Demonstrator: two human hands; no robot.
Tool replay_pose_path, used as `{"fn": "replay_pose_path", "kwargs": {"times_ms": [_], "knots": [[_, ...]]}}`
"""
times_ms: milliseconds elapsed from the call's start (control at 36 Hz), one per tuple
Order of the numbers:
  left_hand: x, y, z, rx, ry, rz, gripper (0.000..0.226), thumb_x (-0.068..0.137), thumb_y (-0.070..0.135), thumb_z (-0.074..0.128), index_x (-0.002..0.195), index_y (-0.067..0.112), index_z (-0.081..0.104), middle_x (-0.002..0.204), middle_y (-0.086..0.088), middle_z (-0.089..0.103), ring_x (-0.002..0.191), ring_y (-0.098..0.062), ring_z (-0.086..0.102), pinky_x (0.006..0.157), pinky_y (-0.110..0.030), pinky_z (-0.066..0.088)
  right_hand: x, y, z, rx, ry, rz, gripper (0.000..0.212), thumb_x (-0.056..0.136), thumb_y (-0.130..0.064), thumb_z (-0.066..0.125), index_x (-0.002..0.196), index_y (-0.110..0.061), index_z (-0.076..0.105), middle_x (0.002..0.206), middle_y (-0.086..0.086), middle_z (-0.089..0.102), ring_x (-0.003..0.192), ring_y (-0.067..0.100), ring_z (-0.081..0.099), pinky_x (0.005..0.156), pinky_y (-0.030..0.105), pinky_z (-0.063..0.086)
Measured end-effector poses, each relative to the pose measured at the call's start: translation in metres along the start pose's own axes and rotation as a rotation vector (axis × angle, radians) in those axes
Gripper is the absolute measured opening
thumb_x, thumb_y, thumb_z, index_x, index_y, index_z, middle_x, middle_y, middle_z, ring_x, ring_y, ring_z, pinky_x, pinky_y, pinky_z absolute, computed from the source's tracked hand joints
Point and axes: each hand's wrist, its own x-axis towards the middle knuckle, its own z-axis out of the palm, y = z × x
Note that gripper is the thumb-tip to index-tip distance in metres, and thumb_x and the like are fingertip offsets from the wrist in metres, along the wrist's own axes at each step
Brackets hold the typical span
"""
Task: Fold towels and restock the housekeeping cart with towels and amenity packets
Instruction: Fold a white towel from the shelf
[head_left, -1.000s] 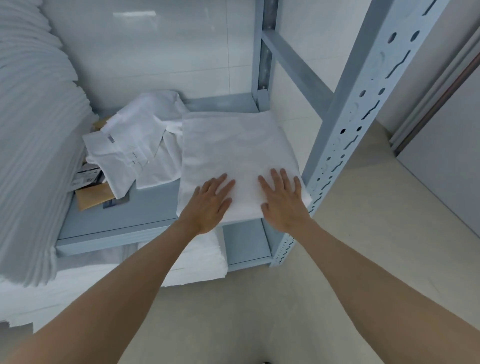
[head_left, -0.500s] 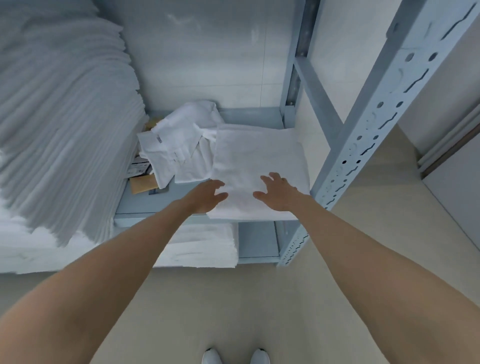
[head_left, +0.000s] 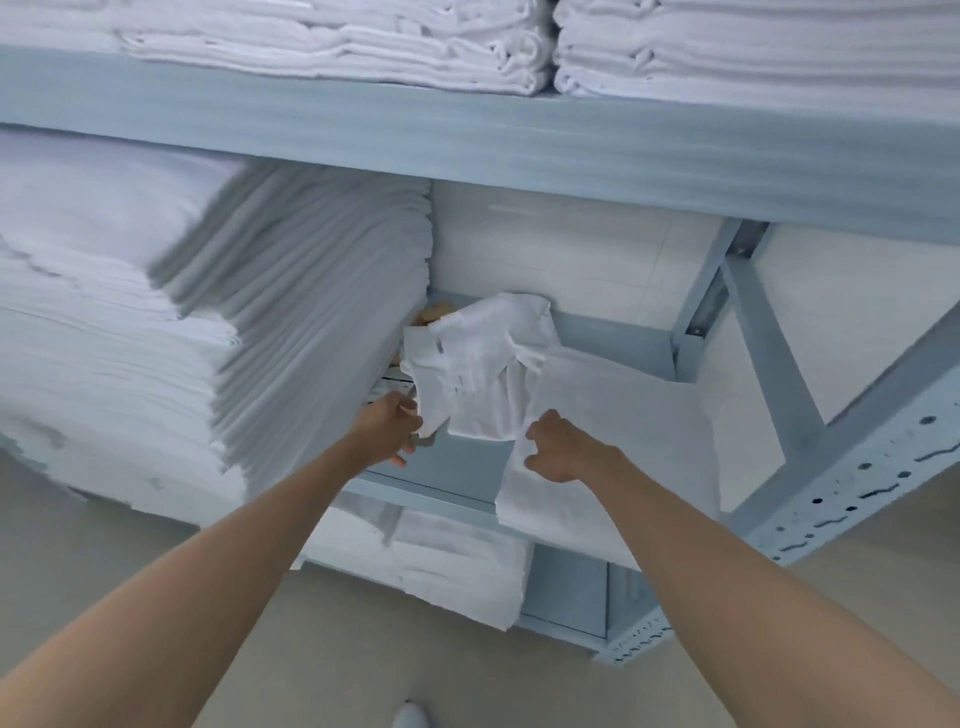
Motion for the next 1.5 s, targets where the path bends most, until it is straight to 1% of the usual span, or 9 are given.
{"fn": "replay_pose_path", "kwargs": {"times_ms": [306,472,611,833,972,1056,1194,1361,1500], "knots": [[0.126,-0.056,0.008,-0.223,0.037,-0.079,0.024,0.096,0.007,0.06,0.12,0.008,0.055,0.107,-0.01,0.065,0.071,-0.018,0.068,0.051,-0.027,0.058,0.137,-0.043,0.035,-0.072,0.048,0.03,0.036,0.094,-0.012,0.054,0.127,0.0,0.044,0.132,0.018,0.039,0.12,0.035,0.049,0.084,0.038,0.043],[0.208,-0.075,0.044,-0.005,0.111,-0.012,0.05,0.091,0.018,0.071,0.133,0.003,0.049,0.131,-0.014,0.056,0.118,-0.031,0.057,0.097,-0.04,0.051,0.21,-0.026,0.069,-0.064,0.149,0.139,0.048,0.089,-0.011,0.06,0.132,0.0,0.039,0.133,0.018,0.039,0.125,0.033,0.043,0.094,0.039,0.047],[0.242,-0.086,0.068,0.062,0.118,-0.035,0.065,0.09,0.02,0.072,0.139,-0.005,0.037,0.139,-0.022,0.049,0.128,-0.035,0.049,0.105,-0.044,0.045,0.239,-0.005,0.088,-0.246,0.19,0.143,0.048,0.089,-0.015,0.062,0.131,-0.003,0.043,0.132,0.016,0.042,0.121,0.033,0.044,0.095,0.038,0.045],[0.264,-0.082,0.073,0.092,0.195,-0.051,0.029,0.09,0.008,0.063,0.116,-0.003,0.056,0.116,-0.019,0.065,0.106,-0.033,0.062,0.074,-0.031,0.047,0.266,0.003,0.072,-0.346,0.13,0.101,0.051,0.09,-0.024,0.065,0.134,-0.007,0.043,0.14,0.012,0.032,0.122,0.034,0.043,0.093,0.04,0.046],[0.268,-0.072,0.071,0.027,0.278,-0.04,0.037,0.087,0.003,0.063,0.121,-0.004,0.05,0.125,-0.02,0.055,0.11,-0.033,0.057,0.084,-0.034,0.05,0.288,0.01,0.031,-0.201,0.397,0.176,0.054,0.095,-0.02,0.055,0.143,-0.004,0.034,0.15,0.018,0.03,0.136,0.034,0.038,0.105,0.041,0.042],[0.268,-0.069,0.068,-0.003,0.394,0.065,0.048,0.084,-0.002,0.064,0.127,0.002,0.042,0.133,-0.017,0.042,0.111,-0.032,0.052,0.084,-0.033,0.046,0.306,0.019,0.012,-0.103,0.527,0.27,0.057,0.092,-0.016,0.059,0.141,-0.002,0.033,0.145,0.019,0.032,0.132,0.033,0.036,0.102,0.041,0.043],[0.277,-0.065,0.066,0.194,0.366,0.303,0.035,0.088,0.004,0.061,0.122,0.01,0.054,0.13,-0.008,0.044,0.117,-0.024,0.047,0.091,-0.031,0.047,0.331,0.033,0.011,-0.006,0.458,0.386,0.075,0.096,-0.019,0.057,0.153,0.001,0.012,0.148,0.019,0.035,0.136,0.033,0.036,0.108,0.04,0.038],[0.291,-0.08,0.069,0.445,0.33,0.295,0.04,0.086,0.008,0.061,0.125,0.016,0.054,0.131,-0.004,0.041,0.128,-0.023,0.035,0.109,-0.037,0.027,0.347,0.046,0.016,-0.171,0.531,0.438,0.033,0.098,-0.012,0.048,0.131,-0.008,0.051,0.134,0.009,0.046,0.132,0.028,0.037,0.091,0.037,0.047],[0.292,-0.093,0.07,0.442,0.339,0.34,0.03,0.088,0.011,0.062,0.117,0.018,0.059,0.13,-0.002,0.044,0.129,-0.021,0.035,0.112,-0.035,0.024,0.347,0.049,0.01,-0.159,0.612,0.479,0.027,0.095,-0.007,0.051,0.122,-0.006,0.056,0.123,0.01,0.057,0.122,0.025,0.048,0.08,0.032,0.048]]}}
